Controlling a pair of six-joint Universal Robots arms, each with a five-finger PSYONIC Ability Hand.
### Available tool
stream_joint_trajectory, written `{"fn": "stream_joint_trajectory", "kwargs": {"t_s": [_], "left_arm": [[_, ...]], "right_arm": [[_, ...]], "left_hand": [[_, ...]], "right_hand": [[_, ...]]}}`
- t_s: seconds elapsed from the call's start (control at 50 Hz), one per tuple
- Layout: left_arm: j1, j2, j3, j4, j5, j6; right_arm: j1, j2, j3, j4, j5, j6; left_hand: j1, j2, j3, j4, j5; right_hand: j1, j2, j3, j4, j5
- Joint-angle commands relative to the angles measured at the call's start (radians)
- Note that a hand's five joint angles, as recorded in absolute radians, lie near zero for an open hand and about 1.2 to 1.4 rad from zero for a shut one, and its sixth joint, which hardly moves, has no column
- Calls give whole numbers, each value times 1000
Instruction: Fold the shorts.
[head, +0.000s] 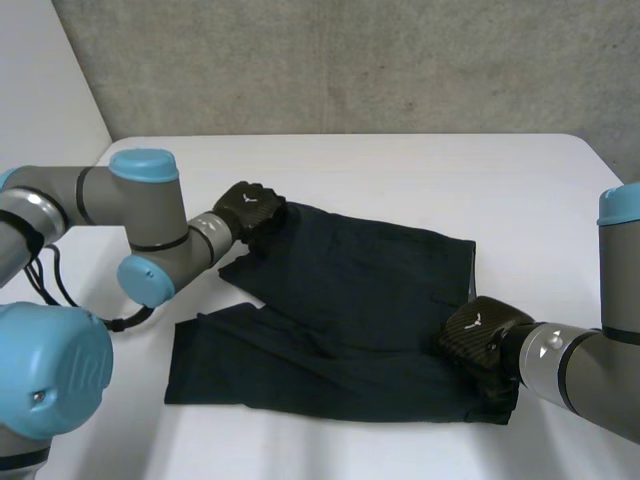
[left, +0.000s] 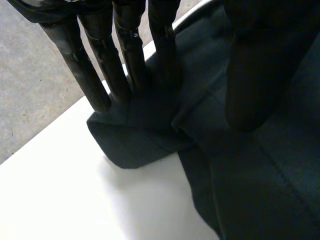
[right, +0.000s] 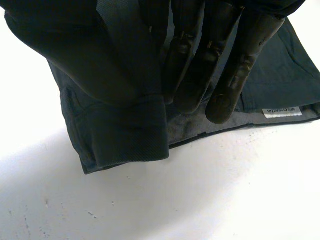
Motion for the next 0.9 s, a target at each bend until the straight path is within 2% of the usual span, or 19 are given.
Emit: {"fn": "stream_joint_trajectory", "kwargs": {"t_s": [0.02, 0.18, 0.28, 0.32, 0.5, 0.62, 0.76, 0.84, 0.86, 0.9], "left_arm": [[9, -63, 58, 3, 4, 1], [7, -115, 110, 3, 18, 1], [3, -114, 111, 4, 26, 0], [0, -111, 111, 4, 21, 0], [6, -46, 104, 7, -80, 11], [9, -11, 87, 6, -91, 32], [58, 12, 39, 0, -103, 153], [56, 12, 4, 1, -106, 199], [53, 12, -2, 1, -108, 205], [47, 14, -22, 1, -106, 213]], "right_arm": [[-2, 0, 1, -6, 0, 0], [-3, 0, 4, -13, 1, 0], [-5, 2, 4, -15, 1, 0], [-5, 2, 4, -15, 1, 0], [-2, 6, 12, -27, 5, 0], [-2, 6, 13, -27, 5, 0], [-3, 5, 12, -29, 3, 0], [-2, 5, 10, -36, 3, 3], [-2, 5, 12, -38, 3, 6], [-2, 5, 9, -41, 1, 11]], "left_hand": [[104, 103, 106, 103, 108], [256, 255, 259, 255, 260], [675, 674, 677, 674, 679], [749, 748, 751, 748, 753], [750, 748, 752, 748, 753], [750, 748, 752, 748, 753], [750, 748, 752, 748, 753], [750, 748, 752, 748, 753], [698, 696, 700, 696, 701], [393, 392, 395, 392, 397]], "right_hand": [[425, 225, 189, 204, 227], [425, 225, 189, 204, 227], [425, 225, 189, 204, 227], [425, 225, 189, 204, 227], [425, 225, 189, 204, 227], [425, 225, 189, 204, 227], [425, 225, 189, 204, 227], [425, 225, 189, 204, 227], [425, 225, 189, 204, 227], [425, 225, 189, 204, 227]]}}
